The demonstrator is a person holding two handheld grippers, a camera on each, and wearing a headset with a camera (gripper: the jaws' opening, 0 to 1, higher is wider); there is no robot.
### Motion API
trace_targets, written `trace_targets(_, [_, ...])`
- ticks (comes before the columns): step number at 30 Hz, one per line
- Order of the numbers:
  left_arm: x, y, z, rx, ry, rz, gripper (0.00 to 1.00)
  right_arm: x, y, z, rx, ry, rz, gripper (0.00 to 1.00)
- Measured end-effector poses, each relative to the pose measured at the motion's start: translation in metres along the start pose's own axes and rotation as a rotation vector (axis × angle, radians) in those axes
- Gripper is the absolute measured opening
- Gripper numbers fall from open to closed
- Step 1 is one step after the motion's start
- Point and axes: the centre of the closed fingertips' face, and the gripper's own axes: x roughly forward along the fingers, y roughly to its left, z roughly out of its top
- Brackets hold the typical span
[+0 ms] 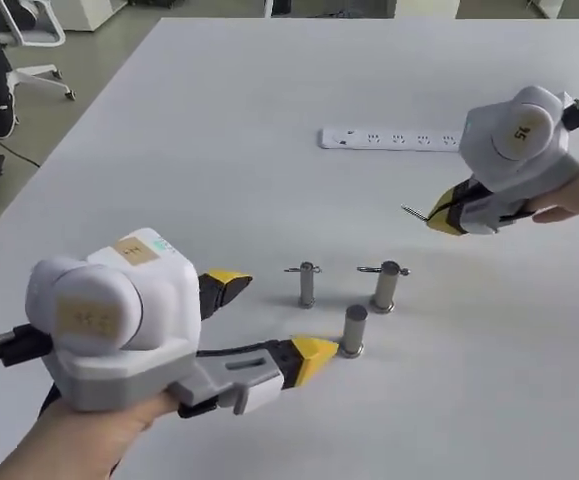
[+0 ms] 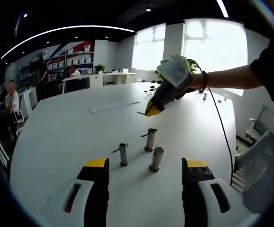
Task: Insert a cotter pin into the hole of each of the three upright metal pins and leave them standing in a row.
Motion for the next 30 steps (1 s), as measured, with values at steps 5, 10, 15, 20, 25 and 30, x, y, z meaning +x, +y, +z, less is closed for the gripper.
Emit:
trace_targets(5, [0.003,0.003,0.006,-0.012,-0.006,-0.001,0.55,-0.012,0.015,0.02,-0.05,-0.029,0.006,0.0])
trace_targets(10, [0.007,0.003,0.013,-0.035,-0.017,-0.021,0.51,-0.019,0.037,0.035,-0.114,-0.052,0.034,0.0])
trace_targets(15, [0.012,0.007,0.022,-0.047,-0.023,-0.025,0.47,-0.022,0.055,0.046,-0.159,-0.073,0.06,0.0])
trace_targets(20, [0.015,0.01,0.024,-0.08,-0.026,-0.03,0.4,-0.023,0.07,0.055,-0.191,-0.086,0.081,0.0])
trace_targets(25, [0.017,0.006,0.024,-0.14,-0.025,-0.06,0.34,-0.024,0.084,0.062,-0.235,-0.099,0.101,0.0])
trace_targets(30, [0.021,0.003,0.026,-0.187,-0.022,-0.094,0.31,-0.025,0.095,0.068,-0.282,-0.12,0.108,0.0])
